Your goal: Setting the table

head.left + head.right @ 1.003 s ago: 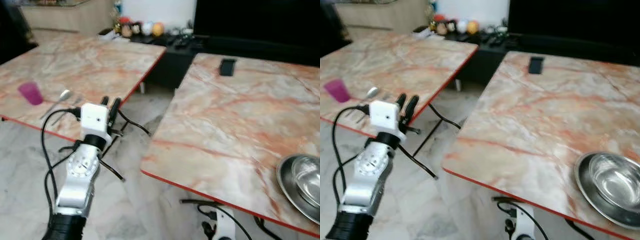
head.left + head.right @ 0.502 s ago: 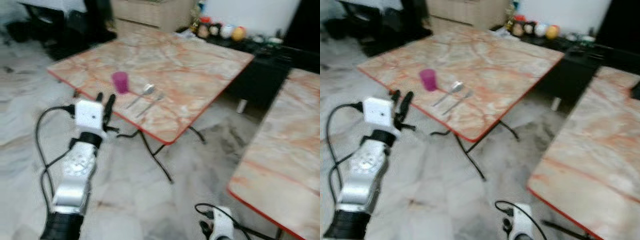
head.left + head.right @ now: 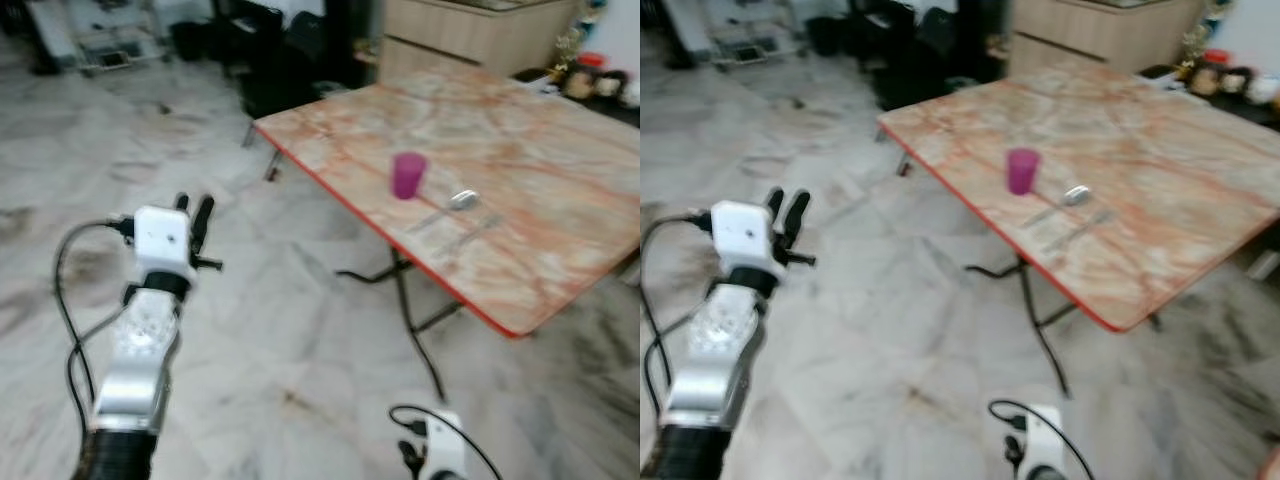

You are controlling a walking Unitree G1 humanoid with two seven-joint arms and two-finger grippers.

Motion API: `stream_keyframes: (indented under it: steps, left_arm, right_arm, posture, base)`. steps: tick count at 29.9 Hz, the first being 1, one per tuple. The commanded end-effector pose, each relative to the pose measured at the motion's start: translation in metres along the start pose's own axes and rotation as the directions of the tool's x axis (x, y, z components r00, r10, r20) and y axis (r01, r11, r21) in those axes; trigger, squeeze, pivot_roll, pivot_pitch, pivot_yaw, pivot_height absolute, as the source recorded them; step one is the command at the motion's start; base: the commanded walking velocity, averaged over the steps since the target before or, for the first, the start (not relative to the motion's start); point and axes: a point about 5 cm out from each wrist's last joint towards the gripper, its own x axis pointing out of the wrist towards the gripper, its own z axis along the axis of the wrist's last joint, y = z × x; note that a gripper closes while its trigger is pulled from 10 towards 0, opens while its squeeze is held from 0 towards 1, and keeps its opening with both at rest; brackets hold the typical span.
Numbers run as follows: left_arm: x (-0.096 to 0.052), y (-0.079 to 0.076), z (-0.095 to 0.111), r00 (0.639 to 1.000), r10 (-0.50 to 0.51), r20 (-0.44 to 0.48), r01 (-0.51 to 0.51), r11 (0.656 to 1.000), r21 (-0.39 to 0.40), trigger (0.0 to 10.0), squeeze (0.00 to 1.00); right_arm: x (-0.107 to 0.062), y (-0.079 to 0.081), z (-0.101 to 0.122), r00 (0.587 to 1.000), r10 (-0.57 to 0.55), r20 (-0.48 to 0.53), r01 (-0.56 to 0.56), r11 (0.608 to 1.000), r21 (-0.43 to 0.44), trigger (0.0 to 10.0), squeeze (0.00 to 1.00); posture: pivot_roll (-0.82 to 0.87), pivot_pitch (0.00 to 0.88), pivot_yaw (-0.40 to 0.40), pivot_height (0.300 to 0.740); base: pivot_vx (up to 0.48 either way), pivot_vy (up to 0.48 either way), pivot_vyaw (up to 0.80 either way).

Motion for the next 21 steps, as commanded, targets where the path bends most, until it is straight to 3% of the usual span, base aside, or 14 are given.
stream_keyframes:
  steps: [1,5,8,10,12,13,14,19,20,21]
  left_arm:
    - [-0.001,0.007,-0.003,0.999,0.027,-0.021,-0.026,0.999,0.02,10.0,0.0]
    - [-0.002,0.01,-0.006,0.999,0.043,-0.034,-0.042,0.999,0.017,10.0,0.0]
    - [-0.003,0.012,-0.012,0.996,0.061,-0.061,-0.061,0.998,0.004,10.0,0.0]
    - [-0.01,0.015,-0.033,0.983,0.09,-0.159,-0.105,0.99,-0.089,10.0,0.0]
    - [-0.013,0.016,-0.04,0.975,0.105,-0.196,-0.131,0.983,-0.127,10.0,0.0]
    - [-0.025,0.02,-0.068,0.933,0.136,-0.332,-0.223,0.946,-0.237,10.0,0.0]
    - [-0.025,0.02,-0.068,0.933,0.136,-0.332,-0.223,0.946,-0.237,10.0,0.0]
    - [-0.052,0.018,-0.112,0.852,0.105,-0.512,-0.286,0.913,-0.29,10.0,0.0]
    - [-0.063,0.016,-0.129,0.811,0.076,-0.58,-0.32,0.888,-0.332,10.0,0.0]
    - [-0.063,0.016,-0.129,0.811,0.076,-0.58,-0.32,0.888,-0.332,10.0,0.0]
  right_arm:
    - [0.001,0.003,0.001,1.0,0.006,0.004,-0.006,1.0,0.0,10.0,0.0]
    - [0.001,0.003,0.001,1.0,0.007,0.004,-0.007,1.0,0.0,10.0,0.0]
    - [0.001,0.003,0.001,1.0,0.008,0.004,-0.008,1.0,0.0,10.0,0.0]
    - [0.001,0.003,0.001,1.0,0.007,0.004,-0.007,1.0,0.011,10.0,0.0]
    - [0.001,0.003,0.001,1.0,0.006,0.002,-0.006,1.0,0.015,10.0,0.0]
    - [0.001,0.003,0.001,1.0,0.004,0.0,-0.004,1.0,0.016,10.0,0.0]
    - [0.001,0.003,0.001,1.0,0.004,0.0,-0.004,1.0,0.016,10.0,0.0]
    - [0.001,0.004,0.0,1.0,0.002,-0.002,-0.002,1.0,0.016,10.0,0.0]
    - [0.001,0.004,0.001,1.0,0.003,-0.003,-0.003,1.0,0.008,10.0,0.0]
    - [0.001,0.004,0.001,1.0,0.003,-0.003,-0.003,1.0,0.008,10.0,0.0]
  posture:
    - [0.12,0.0,-0.052,0.74]
    - [0.12,0.0,-0.052,0.74]
    - [0.12,0.0,-0.051,0.74]
    - [0.12,0.0,-0.049,0.74]
    - [0.12,0.0,-0.048,0.74]
    - [0.12,0.0,-0.047,0.74]
    - [0.12,0.0,-0.047,0.74]
    - [0.13,0.0,-0.047,0.74]
    - [0.13,0.0,-0.048,0.74]
    - [0.13,0.0,-0.048,0.74]
  base:
    - [0.0,0.409,0.8]
    - [0.0,0.405,0.8]
    - [0.0,0.0,0.8]
    - [0.0,0.0,0.32]
    - [0.0,0.0,0.0]
    - [0.0,0.0,0.0]
    - [0.0,0.0,0.0]
    - [0.0,0.0,0.0]
    - [0.0,0.0,0.0]
    - [0.0,0.0,0.0]
